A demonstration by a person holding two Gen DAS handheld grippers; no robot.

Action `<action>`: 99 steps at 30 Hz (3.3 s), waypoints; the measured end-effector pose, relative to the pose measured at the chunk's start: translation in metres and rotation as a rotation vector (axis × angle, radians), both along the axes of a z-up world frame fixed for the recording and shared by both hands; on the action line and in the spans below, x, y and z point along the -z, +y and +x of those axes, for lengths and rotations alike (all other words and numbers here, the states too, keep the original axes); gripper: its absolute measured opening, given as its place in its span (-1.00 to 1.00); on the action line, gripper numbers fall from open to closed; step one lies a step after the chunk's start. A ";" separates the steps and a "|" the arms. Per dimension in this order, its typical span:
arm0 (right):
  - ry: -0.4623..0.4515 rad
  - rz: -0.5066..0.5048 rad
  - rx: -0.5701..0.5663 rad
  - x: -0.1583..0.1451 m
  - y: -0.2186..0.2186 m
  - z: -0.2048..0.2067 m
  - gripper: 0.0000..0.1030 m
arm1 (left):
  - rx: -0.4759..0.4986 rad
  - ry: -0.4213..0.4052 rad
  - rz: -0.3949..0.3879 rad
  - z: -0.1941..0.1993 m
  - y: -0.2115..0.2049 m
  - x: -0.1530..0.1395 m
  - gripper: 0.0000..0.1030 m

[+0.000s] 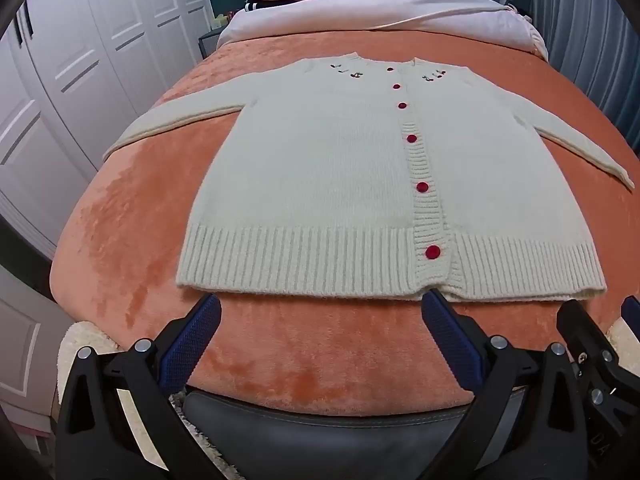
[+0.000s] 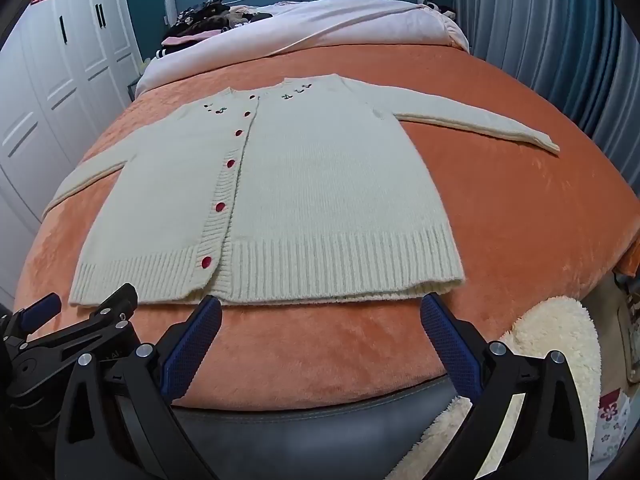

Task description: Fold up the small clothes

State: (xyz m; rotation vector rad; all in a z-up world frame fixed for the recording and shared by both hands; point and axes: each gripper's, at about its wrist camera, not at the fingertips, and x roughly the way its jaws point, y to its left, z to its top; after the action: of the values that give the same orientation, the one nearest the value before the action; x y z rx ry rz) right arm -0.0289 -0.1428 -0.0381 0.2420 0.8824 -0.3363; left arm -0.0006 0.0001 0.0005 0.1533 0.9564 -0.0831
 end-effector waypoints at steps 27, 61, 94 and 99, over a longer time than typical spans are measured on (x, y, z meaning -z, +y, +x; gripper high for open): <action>0.026 0.018 0.018 -0.002 0.000 -0.002 0.90 | 0.000 0.019 0.009 0.000 -0.004 -0.002 0.89; 0.028 0.028 0.028 -0.003 -0.001 -0.003 0.90 | 0.002 0.018 0.011 0.001 -0.002 -0.003 0.88; 0.037 0.046 0.038 0.000 -0.004 -0.004 0.90 | 0.004 0.021 0.016 0.001 0.001 -0.003 0.87; 0.038 0.048 0.038 0.000 -0.004 -0.004 0.90 | 0.004 0.022 0.018 0.000 0.001 -0.002 0.87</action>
State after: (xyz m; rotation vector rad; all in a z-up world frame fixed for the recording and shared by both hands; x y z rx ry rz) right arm -0.0330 -0.1470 -0.0385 0.2980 0.9253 -0.3561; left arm -0.0001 0.0014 0.0029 0.1710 0.9787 -0.0797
